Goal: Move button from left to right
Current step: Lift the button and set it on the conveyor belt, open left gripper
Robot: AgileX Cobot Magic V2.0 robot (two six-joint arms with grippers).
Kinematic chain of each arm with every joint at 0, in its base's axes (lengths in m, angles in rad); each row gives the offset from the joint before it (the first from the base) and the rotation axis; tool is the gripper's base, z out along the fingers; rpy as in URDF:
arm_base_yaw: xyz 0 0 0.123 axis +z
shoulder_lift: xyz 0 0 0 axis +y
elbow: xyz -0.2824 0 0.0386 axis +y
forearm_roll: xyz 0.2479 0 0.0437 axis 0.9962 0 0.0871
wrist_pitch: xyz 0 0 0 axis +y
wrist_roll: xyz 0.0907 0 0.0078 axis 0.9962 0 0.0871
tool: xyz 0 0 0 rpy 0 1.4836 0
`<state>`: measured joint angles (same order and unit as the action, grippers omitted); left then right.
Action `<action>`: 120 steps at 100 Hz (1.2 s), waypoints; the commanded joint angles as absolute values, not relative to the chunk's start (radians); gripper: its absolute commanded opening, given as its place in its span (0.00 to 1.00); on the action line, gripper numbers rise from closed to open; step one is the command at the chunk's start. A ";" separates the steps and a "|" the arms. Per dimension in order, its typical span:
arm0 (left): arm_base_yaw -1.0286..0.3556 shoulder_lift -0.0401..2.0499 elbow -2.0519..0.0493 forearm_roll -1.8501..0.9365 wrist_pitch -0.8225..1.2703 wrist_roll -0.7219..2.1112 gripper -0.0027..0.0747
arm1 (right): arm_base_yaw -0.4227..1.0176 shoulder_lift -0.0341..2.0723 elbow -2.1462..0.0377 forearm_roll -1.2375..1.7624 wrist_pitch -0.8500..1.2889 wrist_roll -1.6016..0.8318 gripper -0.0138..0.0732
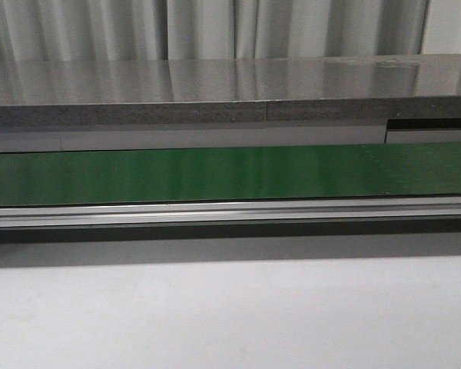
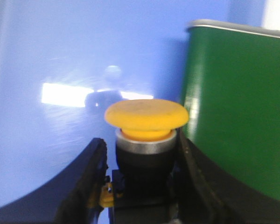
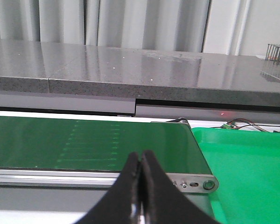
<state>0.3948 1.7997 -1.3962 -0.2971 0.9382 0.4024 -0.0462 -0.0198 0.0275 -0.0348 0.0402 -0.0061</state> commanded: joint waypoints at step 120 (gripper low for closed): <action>0.178 1.659 -1.418 -0.297 0.925 0.408 0.84 | -0.049 -0.026 0.008 -0.043 -0.048 -0.008 0.03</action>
